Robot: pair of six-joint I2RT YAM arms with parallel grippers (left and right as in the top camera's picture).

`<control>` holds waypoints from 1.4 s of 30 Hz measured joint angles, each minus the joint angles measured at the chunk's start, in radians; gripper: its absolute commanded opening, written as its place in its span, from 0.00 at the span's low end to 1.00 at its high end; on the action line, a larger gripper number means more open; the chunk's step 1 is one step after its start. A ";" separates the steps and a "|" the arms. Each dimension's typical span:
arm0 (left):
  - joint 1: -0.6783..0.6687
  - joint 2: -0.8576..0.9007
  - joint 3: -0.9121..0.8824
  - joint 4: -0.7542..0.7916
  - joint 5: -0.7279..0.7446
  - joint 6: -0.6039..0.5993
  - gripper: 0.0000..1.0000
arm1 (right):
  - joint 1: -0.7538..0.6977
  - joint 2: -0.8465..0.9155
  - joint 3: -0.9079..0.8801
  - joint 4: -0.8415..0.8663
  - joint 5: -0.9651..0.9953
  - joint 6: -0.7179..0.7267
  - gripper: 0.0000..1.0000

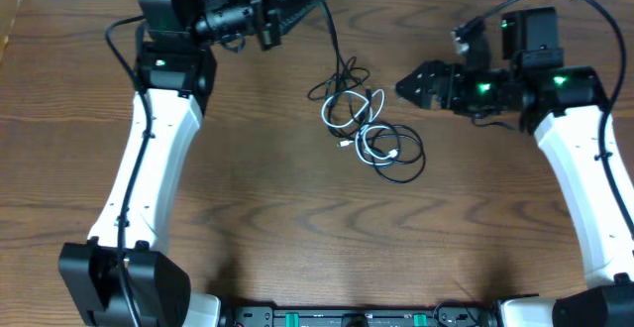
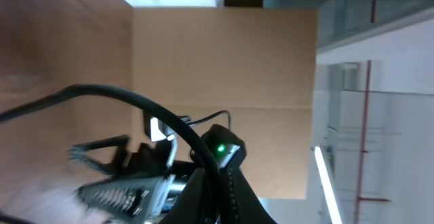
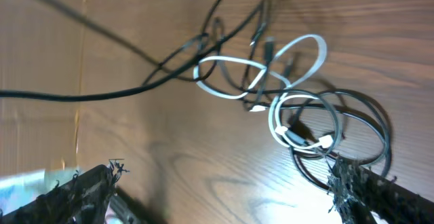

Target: Untangle cables

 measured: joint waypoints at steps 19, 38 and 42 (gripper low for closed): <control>-0.101 -0.003 0.000 0.349 -0.114 -0.320 0.08 | 0.246 0.193 -0.001 0.356 0.237 0.336 0.93; 0.009 -0.005 0.002 -0.087 -0.074 -0.159 0.07 | 0.223 0.233 -0.002 0.084 0.432 0.265 0.01; 0.062 -0.005 0.001 -0.368 -0.108 -0.009 0.07 | 0.198 0.161 -0.005 0.040 0.440 0.195 0.01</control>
